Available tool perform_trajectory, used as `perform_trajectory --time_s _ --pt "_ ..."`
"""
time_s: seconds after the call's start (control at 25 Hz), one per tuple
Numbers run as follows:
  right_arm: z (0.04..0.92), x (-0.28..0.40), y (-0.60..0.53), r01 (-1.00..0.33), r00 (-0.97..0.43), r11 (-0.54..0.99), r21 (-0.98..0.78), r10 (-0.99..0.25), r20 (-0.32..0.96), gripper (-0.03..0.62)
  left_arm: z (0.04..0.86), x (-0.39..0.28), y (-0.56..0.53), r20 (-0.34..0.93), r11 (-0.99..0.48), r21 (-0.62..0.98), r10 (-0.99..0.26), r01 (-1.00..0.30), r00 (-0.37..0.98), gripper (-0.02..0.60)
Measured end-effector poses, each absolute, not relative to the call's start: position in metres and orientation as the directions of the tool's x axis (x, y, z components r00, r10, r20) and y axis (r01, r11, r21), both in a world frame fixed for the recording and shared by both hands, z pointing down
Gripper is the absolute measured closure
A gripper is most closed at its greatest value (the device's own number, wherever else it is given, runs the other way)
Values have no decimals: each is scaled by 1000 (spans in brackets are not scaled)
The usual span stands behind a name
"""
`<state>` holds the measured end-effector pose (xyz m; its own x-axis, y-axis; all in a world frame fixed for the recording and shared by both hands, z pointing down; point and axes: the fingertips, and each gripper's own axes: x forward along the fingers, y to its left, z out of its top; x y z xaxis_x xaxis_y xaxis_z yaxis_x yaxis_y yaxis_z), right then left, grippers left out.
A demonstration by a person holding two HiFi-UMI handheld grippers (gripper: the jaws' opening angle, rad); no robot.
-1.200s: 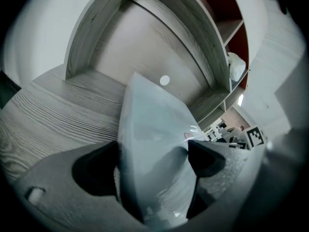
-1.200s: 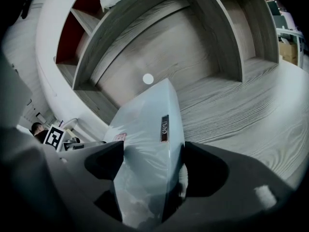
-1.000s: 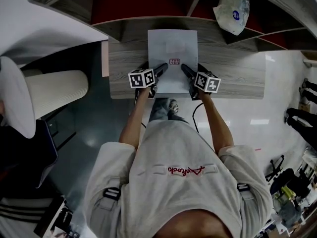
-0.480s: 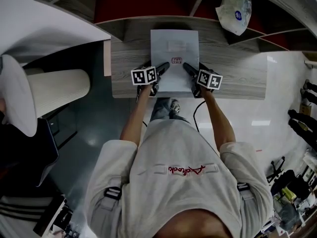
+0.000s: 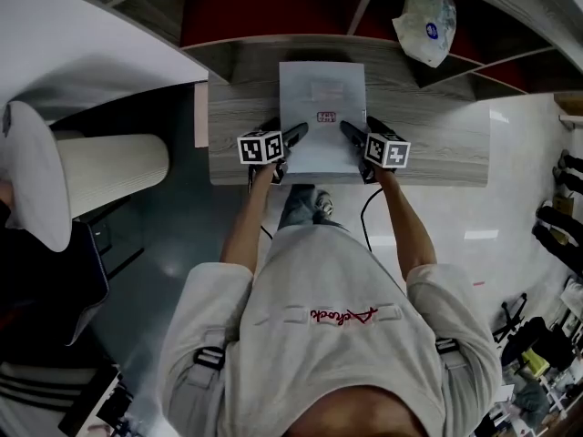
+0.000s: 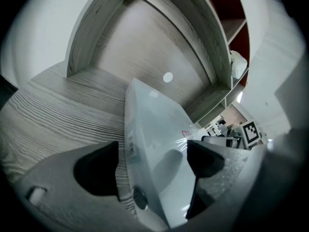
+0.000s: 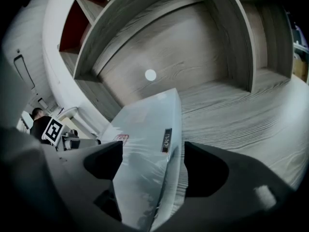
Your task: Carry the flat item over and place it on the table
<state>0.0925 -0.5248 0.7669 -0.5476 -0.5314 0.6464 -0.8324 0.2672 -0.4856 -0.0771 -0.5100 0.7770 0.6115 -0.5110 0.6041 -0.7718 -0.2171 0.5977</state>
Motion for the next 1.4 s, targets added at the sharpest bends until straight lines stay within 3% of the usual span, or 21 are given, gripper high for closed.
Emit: perform_trajectory --time_s 0.16,0.32,0.52,0.68,0.76,1.0,1.4 --pt "741 112 -527 -856 -507 267 -443 -604 615 223 761 -99 -501 594 -246 556 -550 -794 586 144" --pt "724 122 -518 -861 -501 296 -414 -632 591 305 744 -111 -488 576 -293 510 -582 -808 575 220" --pt "712 122 -502 -864 -498 315 -393 -648 577 431 727 -110 -476 541 -328 491 -611 -807 578 402" --pt "704 120 -489 -853 -515 333 -401 -659 548 566 715 -104 -463 513 -354 494 -619 -794 596 511" --pt "698 117 -482 -838 -539 352 -417 -657 527 589 708 -101 -457 497 -368 493 -625 -789 602 577" --pt "677 116 -455 -822 -561 392 -413 -682 469 589 691 -97 -429 470 -394 474 -643 -787 605 581" --pt "605 126 -420 -852 -522 465 -239 -779 347 589 613 -79 -406 392 -515 262 -716 -816 578 581"
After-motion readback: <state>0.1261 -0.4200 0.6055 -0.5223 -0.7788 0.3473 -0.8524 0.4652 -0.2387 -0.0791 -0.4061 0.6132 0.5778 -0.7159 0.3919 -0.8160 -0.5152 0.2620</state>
